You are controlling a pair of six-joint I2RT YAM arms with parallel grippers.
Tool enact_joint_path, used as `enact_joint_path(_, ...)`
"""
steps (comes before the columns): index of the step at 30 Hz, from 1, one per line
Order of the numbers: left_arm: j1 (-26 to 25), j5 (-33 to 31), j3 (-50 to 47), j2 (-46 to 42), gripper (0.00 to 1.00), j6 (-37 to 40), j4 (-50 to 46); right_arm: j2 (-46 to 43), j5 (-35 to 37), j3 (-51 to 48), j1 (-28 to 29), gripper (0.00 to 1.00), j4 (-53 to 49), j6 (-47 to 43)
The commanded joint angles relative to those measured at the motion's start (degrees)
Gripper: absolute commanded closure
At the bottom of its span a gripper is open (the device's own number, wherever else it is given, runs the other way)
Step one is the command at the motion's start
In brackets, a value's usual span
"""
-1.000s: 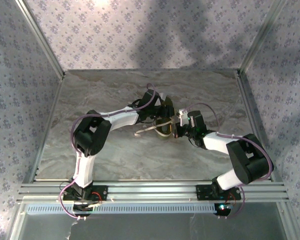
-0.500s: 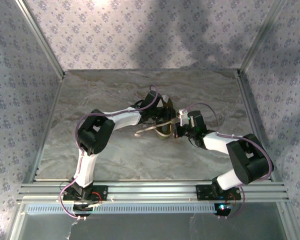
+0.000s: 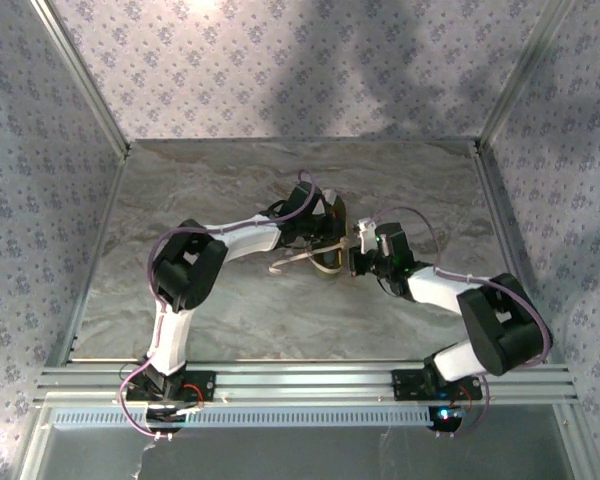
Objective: Tie the shoes
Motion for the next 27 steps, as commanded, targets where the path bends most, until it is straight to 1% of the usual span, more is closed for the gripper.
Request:
enact_joint_path(1,-0.2,-2.5,-1.1,-5.8,1.0,2.2,1.4,-5.5,5.7,-1.8,1.4,0.62,-4.2,-0.3)
enact_joint_path(3,-0.3,-3.2,-1.7,-7.3,1.0,2.8,1.5,-9.0,8.7,-3.1,2.0,0.53,-6.0,0.5)
enact_joint_path(4,-0.2,-3.4,-1.9,-7.9,1.0,3.2,1.6,-10.8,9.9,-3.5,2.1,0.5,-6.5,0.8)
enact_joint_path(8,-0.3,-4.2,-3.3,-10.9,1.0,4.1,2.4,-17.4,15.0,-4.0,2.2,0.48,-8.9,2.3)
enact_joint_path(9,-0.3,-4.2,-3.6,-11.7,1.0,4.3,2.6,-19.0,16.0,-3.9,2.1,0.46,-8.8,2.7)
enact_joint_path(10,-0.3,-4.3,-3.7,-12.4,1.0,4.6,2.5,-20.1,16.1,-3.7,2.0,0.4,-8.5,2.7)
enact_joint_path(12,-0.3,-4.5,-3.4,-13.7,1.0,5.3,1.7,-21.7,16.4,-2.4,1.9,0.21,-8.5,3.0)
enact_joint_path(14,-0.2,-4.5,-3.0,-14.6,1.0,6.2,0.8,-22.0,15.4,0.0,1.8,0.17,-10.3,2.6)
enact_joint_path(16,-0.5,-4.6,-2.5,-15.4,1.0,7.2,0.1,-21.9,13.8,2.2,1.7,0.17,-12.2,2.0)
enact_joint_path(18,-0.7,-4.9,-2.3,-16.1,1.0,8.1,-0.7,-22.0,11.6,3.5,1.7,0.2,-13.0,1.8)
enact_joint_path(20,-0.8,-4.5,-2.4,-16.3,1.0,8.0,-0.6,-21.3,9.3,4.5,1.6,0.25,-13.3,0.8)
enact_joint_path(24,-0.8,-4.1,-2.2,-16.4,1.0,6.8,-0.3,-17.3,6.1,6.8,1.4,0.39,-13.5,-1.8)
enact_joint_path(26,-0.8,-4.0,-2.0,-16.5,1.0,6.2,-0.4,-15.2,4.4,7.3,1.0,0.44,-11.8,-2.7)
enact_joint_path(27,-0.7,-4.0,-1.9,-16.6,1.0,6.1,-0.5,-14.1,3.6,7.7,0.7,0.44,-11.0,-3.1)
